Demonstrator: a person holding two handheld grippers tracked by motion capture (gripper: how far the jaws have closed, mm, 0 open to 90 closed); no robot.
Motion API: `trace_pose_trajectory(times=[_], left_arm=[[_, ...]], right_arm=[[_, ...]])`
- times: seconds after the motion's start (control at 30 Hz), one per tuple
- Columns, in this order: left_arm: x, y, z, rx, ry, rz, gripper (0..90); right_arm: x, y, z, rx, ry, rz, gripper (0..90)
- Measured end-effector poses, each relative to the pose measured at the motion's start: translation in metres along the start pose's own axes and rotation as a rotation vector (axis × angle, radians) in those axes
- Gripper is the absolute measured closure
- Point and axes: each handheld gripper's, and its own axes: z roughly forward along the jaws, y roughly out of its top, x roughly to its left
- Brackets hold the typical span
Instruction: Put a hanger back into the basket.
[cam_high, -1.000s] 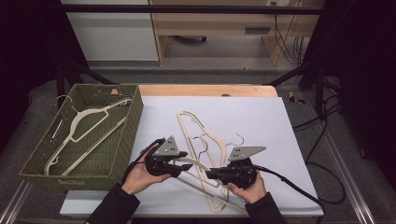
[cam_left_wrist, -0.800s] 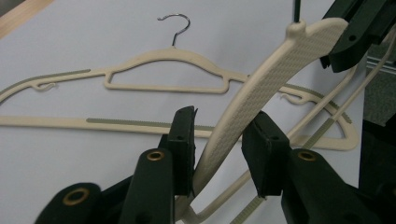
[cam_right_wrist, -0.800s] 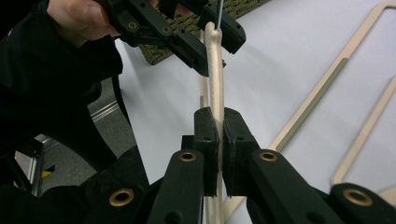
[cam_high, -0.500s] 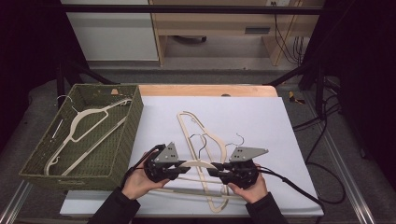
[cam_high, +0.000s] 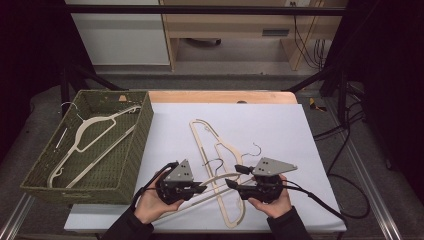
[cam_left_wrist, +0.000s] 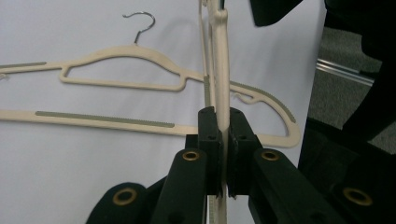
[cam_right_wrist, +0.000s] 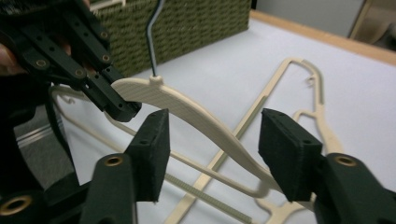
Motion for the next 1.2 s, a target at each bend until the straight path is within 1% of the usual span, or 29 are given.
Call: trace_pose_trajectory(times=[0.07, 0.1, 0.23, 0.3, 0.37, 0.4, 0.5, 0.63, 0.67, 0.73, 0.83, 0.9, 0.93, 1.0, 1.03, 1.1, 1.13, 1.2], left_arm=[[0.001, 0.001, -0.004, -0.016, 0.024, -0.013, 86.2], [0.001, 0.001, -0.006, -0.029, 0.038, -0.029, 86.2], [0.003, 0.005, -0.021, -0.072, 0.081, -0.055, 86.2], [0.005, 0.008, -0.032, -0.102, 0.099, -0.066, 86.2], [0.007, 0.011, -0.044, -0.125, 0.112, -0.073, 86.2], [0.008, 0.012, -0.05, -0.142, 0.122, -0.077, 86.2], [0.014, 0.016, -0.069, -0.17, 0.14, -0.08, 86.1], [0.022, 0.022, -0.095, -0.19, 0.169, -0.081, 86.2], [0.024, 0.024, -0.102, -0.197, 0.176, -0.081, 86.2], [0.029, 0.027, -0.115, -0.211, 0.183, -0.087, 86.2], [0.037, 0.03, -0.133, -0.223, 0.191, -0.094, 86.1], [0.043, 0.031, -0.144, -0.228, 0.2, -0.103, 86.1], [0.047, 0.032, -0.149, -0.228, 0.204, -0.108, 86.2], [0.056, 0.033, -0.158, -0.229, 0.215, -0.117, 86.2], [0.06, 0.033, -0.162, -0.227, 0.219, -0.123, 86.2], [0.069, 0.032, -0.169, -0.224, 0.229, -0.131, 86.2], [0.073, 0.031, -0.173, -0.222, 0.234, -0.137, 86.2], [0.081, 0.029, -0.178, -0.218, 0.248, -0.148, 86.2]], right_arm=[[-0.004, -0.001, -0.008, -0.025, -0.027, 0.01, 37.9], [-0.007, -0.002, -0.013, -0.033, -0.042, 0.023, 35.6], [-0.018, -0.009, -0.028, -0.06, -0.085, 0.066, 29.2], [-0.022, -0.012, -0.034, -0.066, -0.113, 0.071, 24.6], [-0.027, -0.014, -0.038, -0.072, -0.133, 0.089, 20.8], [-0.029, -0.016, -0.04, -0.074, -0.135, 0.094, 18.8], [-0.034, -0.02, -0.041, -0.068, -0.16, 0.111, 16.3], [-0.037, -0.026, -0.041, -0.056, -0.177, 0.132, 13.9], [-0.038, -0.027, -0.041, -0.056, -0.181, 0.128, 13.7], [-0.039, -0.028, -0.043, -0.057, -0.184, 0.133, 10.8], [-0.041, -0.03, -0.045, -0.059, -0.21, 0.156, 8.1], [-0.043, -0.032, -0.047, -0.058, -0.208, 0.156, 8.0], [-0.044, -0.033, -0.048, -0.058, -0.218, 0.167, 7.1], [-0.045, -0.035, -0.049, -0.057, -0.235, 0.168, 6.5], [-0.046, -0.035, -0.05, -0.054, -0.238, 0.165, 6.4], [-0.047, -0.036, -0.05, -0.059, -0.245, 0.174, 5.8], [-0.048, -0.037, -0.051, -0.053, -0.243, 0.168, 5.4], [-0.048, -0.038, -0.052, -0.058, -0.249, 0.18, 4.7]])
